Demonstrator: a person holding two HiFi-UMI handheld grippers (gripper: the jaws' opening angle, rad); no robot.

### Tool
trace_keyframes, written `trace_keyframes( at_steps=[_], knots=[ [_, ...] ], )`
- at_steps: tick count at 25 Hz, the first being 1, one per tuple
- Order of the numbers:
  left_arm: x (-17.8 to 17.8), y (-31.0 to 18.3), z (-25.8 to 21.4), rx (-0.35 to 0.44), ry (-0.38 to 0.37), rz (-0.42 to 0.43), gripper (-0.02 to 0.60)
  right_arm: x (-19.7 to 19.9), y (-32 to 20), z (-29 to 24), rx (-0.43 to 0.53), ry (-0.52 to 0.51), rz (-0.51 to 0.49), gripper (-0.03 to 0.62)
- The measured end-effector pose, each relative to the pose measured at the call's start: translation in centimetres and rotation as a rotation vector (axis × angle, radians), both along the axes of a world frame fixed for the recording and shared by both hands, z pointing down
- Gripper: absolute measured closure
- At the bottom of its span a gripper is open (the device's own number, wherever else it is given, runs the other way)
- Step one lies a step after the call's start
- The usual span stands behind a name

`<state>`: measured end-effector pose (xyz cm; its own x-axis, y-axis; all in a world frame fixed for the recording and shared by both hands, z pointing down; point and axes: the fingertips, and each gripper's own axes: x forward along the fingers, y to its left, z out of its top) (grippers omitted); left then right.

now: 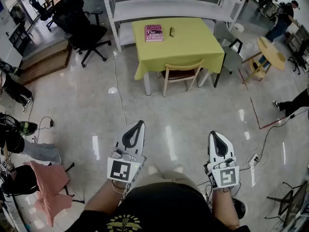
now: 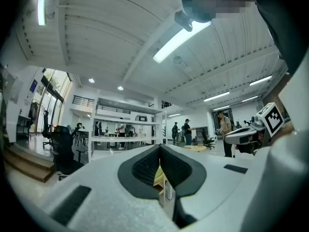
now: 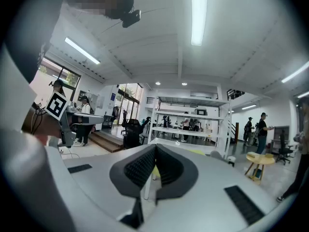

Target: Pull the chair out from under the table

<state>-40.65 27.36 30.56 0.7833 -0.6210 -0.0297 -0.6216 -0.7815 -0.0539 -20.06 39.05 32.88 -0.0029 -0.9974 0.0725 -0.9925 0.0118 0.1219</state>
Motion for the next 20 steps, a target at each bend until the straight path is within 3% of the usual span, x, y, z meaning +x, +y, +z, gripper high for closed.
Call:
trace_keyframes(
  at_steps=[10,13,20],
  knots=[
    [0.3,1.2,-1.7,0.058,0.019,0.027,0.572,0.2,0.4,0.0,0.015,-0.046,0.019,0.583],
    [0.4,0.2,-0.6,0.027,-0.017,0.007,0.572,0.5,-0.1,0.6,0.011,-0.034,0.020,0.583],
    [5.1,-2.8,1.4,-0.008,-0.021,0.025,0.572,4.9,-2.8,1.7,0.015,-0.013,0.004,0.583]
  ],
)
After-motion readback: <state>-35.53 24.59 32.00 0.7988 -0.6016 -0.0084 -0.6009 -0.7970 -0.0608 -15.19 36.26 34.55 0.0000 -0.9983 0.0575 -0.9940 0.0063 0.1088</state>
